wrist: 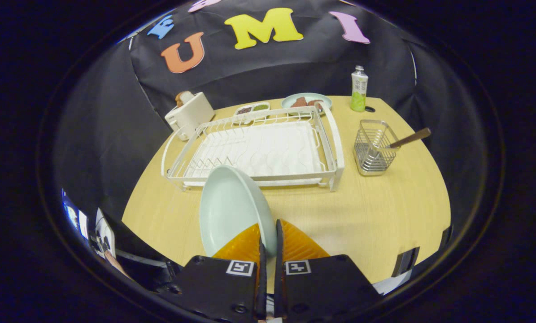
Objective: Take the plate from the dish rack, then take the spoon from the basket and place it into the plate.
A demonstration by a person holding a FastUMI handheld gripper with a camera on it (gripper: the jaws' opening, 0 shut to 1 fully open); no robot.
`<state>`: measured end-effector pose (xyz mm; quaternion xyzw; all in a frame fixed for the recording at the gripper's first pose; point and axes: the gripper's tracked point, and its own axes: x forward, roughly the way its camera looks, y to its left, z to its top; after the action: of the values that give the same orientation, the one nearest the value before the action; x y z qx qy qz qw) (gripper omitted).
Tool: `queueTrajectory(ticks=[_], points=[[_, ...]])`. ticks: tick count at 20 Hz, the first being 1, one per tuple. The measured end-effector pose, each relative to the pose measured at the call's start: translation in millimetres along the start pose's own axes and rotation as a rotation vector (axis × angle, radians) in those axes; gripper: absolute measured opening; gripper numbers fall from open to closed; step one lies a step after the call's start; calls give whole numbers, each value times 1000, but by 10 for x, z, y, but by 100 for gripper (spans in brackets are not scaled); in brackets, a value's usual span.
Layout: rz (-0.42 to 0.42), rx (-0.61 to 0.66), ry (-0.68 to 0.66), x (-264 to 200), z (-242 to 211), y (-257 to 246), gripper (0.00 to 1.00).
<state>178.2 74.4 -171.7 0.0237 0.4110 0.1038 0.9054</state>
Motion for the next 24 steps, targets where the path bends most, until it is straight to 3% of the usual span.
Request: queueTrajectory(ticks=[3,7,14,20,24], points=[[-32,54,19,126,-205,-313,12],[60,136,32,288,-327,-404,13],[97,194,51,535,-577,-596,20],[82,161,22,531,-595,-657,24],[8,131,-11,484,-584,-795,26]])
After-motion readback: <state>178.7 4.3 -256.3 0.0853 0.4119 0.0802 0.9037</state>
